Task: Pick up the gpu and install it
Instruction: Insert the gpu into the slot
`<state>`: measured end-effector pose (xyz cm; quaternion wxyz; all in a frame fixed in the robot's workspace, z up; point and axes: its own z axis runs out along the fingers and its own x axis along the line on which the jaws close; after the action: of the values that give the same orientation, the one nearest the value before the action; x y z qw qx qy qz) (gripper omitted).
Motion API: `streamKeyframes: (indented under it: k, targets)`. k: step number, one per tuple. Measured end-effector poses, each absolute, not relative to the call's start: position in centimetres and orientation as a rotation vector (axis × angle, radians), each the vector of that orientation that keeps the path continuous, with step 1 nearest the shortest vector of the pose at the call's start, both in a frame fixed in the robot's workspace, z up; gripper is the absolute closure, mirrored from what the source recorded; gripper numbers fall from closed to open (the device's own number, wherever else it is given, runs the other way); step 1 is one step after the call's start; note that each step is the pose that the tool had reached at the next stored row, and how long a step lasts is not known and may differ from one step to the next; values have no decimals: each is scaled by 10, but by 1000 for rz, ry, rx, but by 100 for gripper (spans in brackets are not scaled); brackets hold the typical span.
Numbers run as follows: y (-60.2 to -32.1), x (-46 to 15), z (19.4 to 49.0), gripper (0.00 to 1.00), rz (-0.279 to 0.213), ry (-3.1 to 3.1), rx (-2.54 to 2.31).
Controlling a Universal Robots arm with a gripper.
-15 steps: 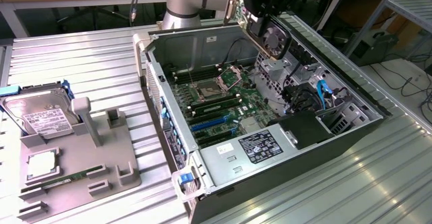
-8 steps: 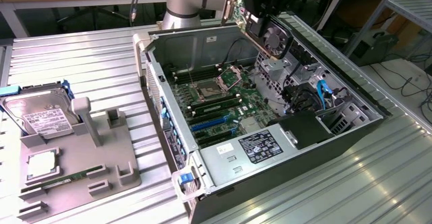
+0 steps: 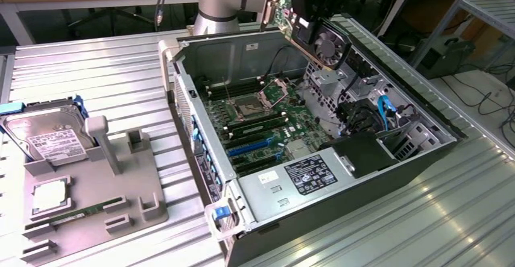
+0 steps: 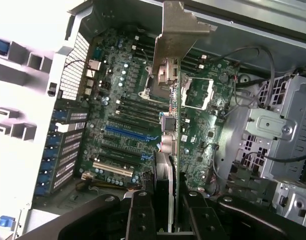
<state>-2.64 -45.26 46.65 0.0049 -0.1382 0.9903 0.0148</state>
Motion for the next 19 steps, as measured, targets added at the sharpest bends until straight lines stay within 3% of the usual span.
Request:
streamKeyframes:
  k: [19]
  targets:
    - [-453,-27,466,73,48,3035,-786]
